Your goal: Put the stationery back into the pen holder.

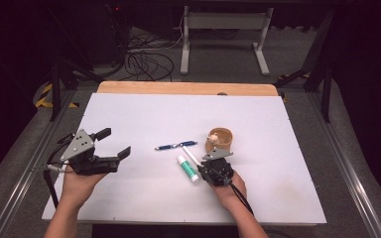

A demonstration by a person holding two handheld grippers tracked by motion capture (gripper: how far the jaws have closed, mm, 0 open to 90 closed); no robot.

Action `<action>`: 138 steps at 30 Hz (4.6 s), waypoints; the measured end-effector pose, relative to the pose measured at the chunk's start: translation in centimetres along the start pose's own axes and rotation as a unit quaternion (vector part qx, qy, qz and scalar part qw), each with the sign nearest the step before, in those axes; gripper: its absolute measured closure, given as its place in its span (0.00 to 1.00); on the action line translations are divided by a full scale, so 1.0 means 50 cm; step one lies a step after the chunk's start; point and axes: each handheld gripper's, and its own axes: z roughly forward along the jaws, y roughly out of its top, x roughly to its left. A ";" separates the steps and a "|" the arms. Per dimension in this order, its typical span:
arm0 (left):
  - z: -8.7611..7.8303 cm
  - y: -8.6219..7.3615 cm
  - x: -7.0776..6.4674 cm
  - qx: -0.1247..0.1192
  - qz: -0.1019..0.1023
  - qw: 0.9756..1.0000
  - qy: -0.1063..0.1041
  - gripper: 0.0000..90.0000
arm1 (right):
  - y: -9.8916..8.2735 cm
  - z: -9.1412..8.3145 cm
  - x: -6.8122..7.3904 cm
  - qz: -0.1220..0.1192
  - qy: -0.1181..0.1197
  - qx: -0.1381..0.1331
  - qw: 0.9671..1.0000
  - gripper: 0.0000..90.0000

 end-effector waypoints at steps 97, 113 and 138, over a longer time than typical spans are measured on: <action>0.083 -0.041 -0.071 -0.038 -0.090 0.976 -0.194 0.67 | 0.018 -0.073 0.142 -0.125 0.130 -0.267 0.946 0.88; 0.086 -0.036 -0.087 -0.065 -0.117 0.963 -0.234 0.84 | 0.014 -0.063 0.154 -0.136 0.115 -0.269 0.947 0.88; 0.121 0.005 -0.124 -0.033 -0.042 0.984 -0.172 0.87 | 0.015 -0.067 0.078 -0.084 0.092 -0.233 0.964 0.68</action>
